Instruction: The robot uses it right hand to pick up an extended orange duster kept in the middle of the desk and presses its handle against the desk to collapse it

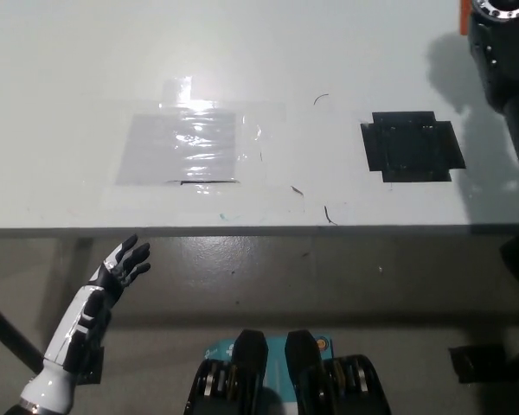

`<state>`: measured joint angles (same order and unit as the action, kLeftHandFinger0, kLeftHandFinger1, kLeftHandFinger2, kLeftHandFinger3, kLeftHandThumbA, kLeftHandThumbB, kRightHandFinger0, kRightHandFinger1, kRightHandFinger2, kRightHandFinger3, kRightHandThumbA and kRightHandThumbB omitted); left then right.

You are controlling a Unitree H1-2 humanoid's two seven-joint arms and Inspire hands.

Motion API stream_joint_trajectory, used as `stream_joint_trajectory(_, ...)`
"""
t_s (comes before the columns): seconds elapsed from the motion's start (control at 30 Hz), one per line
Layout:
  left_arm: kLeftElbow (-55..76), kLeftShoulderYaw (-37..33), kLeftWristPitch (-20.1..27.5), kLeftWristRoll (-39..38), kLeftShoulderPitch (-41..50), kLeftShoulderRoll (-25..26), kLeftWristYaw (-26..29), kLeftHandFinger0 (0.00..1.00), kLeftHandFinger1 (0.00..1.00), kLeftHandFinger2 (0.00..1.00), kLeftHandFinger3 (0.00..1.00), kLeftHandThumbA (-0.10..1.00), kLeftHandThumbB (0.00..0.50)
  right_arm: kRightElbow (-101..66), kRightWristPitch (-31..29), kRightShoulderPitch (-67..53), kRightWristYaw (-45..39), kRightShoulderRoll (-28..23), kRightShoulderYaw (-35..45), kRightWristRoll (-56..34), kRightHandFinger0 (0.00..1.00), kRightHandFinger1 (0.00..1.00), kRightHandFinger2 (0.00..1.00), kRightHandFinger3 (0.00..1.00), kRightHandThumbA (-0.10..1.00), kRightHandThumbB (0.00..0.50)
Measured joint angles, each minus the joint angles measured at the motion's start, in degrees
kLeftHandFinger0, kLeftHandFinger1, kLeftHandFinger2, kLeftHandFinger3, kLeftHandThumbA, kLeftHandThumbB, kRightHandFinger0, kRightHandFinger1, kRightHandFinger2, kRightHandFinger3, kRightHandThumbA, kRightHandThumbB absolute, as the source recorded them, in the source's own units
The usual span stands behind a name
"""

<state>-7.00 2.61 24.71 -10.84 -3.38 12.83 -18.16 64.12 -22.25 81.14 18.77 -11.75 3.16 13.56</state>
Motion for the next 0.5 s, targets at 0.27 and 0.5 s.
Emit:
stream_joint_trajectory(0.27,0.0,0.2,0.0,0.0,0.4,-0.2,0.0,1.0,1.0,1.0,1.0,1.0,0.298,-0.5,-1.0,-4.0,2.9,2.4,0.7,-2.5,0.0,0.07,0.39,0.4,-0.1,0.135)
stream_joint_trajectory(0.5,0.0,0.4,0.0,0.0,1.1,-0.5,0.0,1.0,1.0,1.0,1.0,1.0,0.311,1.8,-1.4,-7.1,4.5,3.4,0.7,-4.6,0.0,0.07,0.41,0.49,-0.1,0.132)
